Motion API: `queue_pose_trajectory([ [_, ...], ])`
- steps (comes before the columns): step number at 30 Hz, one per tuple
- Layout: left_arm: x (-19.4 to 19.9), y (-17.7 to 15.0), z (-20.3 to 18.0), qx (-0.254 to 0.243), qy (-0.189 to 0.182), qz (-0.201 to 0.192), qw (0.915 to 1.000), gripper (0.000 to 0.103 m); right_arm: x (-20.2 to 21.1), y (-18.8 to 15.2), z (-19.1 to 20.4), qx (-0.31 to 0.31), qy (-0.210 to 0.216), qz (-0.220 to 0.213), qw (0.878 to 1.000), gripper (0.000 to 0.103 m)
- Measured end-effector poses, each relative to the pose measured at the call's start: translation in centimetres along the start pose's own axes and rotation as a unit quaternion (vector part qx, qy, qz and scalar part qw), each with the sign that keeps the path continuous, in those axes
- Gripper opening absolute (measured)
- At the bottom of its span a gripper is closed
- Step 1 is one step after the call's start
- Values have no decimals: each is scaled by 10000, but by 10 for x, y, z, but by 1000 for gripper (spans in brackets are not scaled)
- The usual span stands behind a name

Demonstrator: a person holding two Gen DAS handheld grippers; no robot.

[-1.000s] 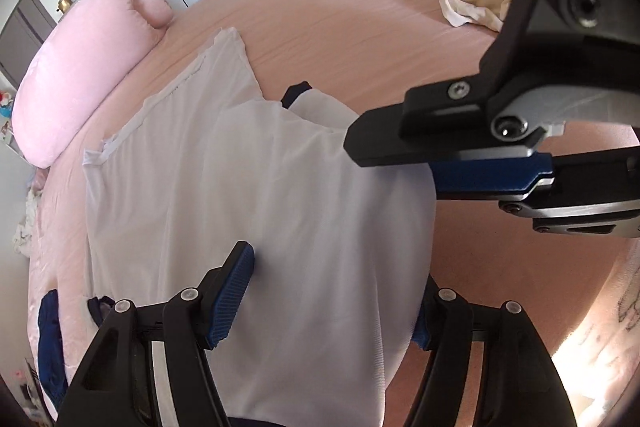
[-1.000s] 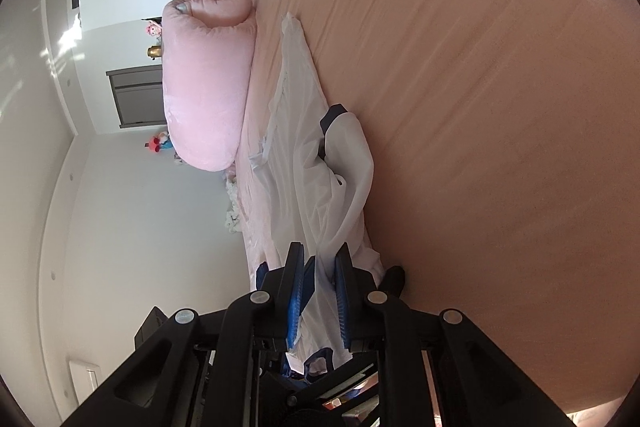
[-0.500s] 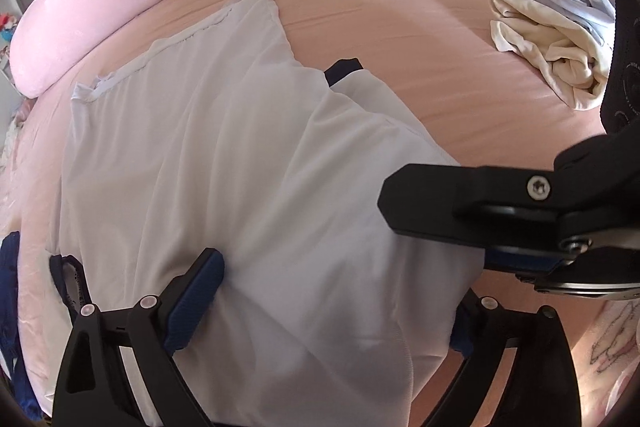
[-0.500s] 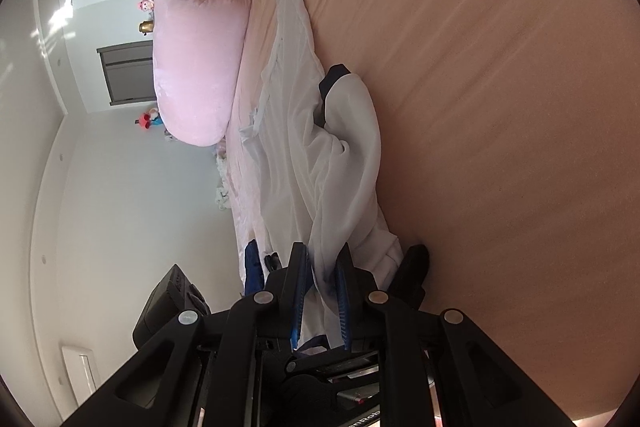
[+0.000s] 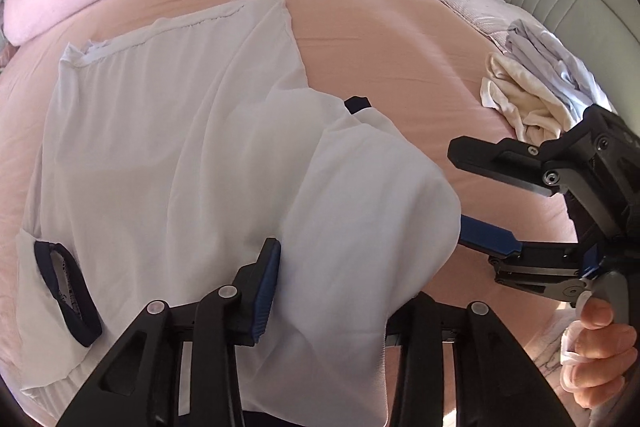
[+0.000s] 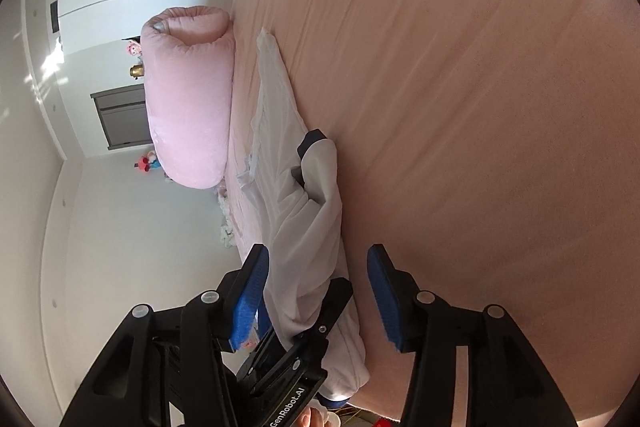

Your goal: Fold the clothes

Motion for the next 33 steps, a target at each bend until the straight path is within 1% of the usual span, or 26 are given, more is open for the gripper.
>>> queue_pose_trajectory([
  [3, 4, -1, 5, 183, -111, 24, 9998, 35, -11, 2, -1, -155, 10, 39, 9999, 51],
  [7, 2, -8, 8, 312, -37, 98, 9995, 35, -26, 5, -3, -362, 23, 92, 9993, 51],
  [9, 3, -10, 12, 366, -66, 122, 9992, 35, -33, 7, -3, -465, 30, 118, 9988, 51],
  [11, 4, -10, 11, 309, -40, 100, 9995, 35, -38, 8, -2, -492, 44, 91, 9987, 51],
  [14, 11, -9, 10, 187, 56, -4, 9998, 35, -41, 10, -1, -682, 326, -30, 9971, 51],
  [18, 13, -13, 10, 114, 137, 31, 9998, 35, -39, 13, -5, -944, 628, -206, 9933, 52],
  [21, 10, -15, 7, 111, 58, 127, 9998, 35, -38, 13, -5, -932, 678, -229, 9931, 52],
  [22, 9, -16, 7, 109, 32, 158, 9998, 35, -39, 13, -3, -819, 617, -233, 9945, 45],
  [23, 10, -16, 6, 112, 11, 175, 9998, 35, -39, 13, -2, -681, 504, -272, 9960, 33],
  [24, 12, -15, 6, 120, 1, 169, 9998, 35, -39, 13, -3, -565, 377, -317, 9972, 13],
  [25, 15, -15, 6, 128, -10, 162, 9998, 35, -38, 14, -2, -499, 324, -355, 9976, 10],
  [27, 20, -13, 6, 144, -31, 149, 9998, 36, -38, 14, -3, -473, 307, -334, 9979, 8],
  [31, 32, -6, -3, -132, 180, 118, 9997, 37, -32, 14, -4, -452, 235, -248, 9984, 8],
  [32, 36, -6, -6, -281, 265, 92, 9992, 39, -30, 15, -4, -438, 195, -242, 9986, 8],
  [33, 40, -6, -10, -434, 350, 70, 9984, 44, -28, 15, -5, -423, 154, -237, 9987, 8],
])
Point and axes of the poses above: each gripper's, at about its wrist camera, not at the fingertips, and x roughly against the way its jaws point, z to its left, y to its top, the point moved 6 cm from there along -x, roughly the way its jaws point, and after that the axes turned 1 degree about y, right-handed, at the moved point
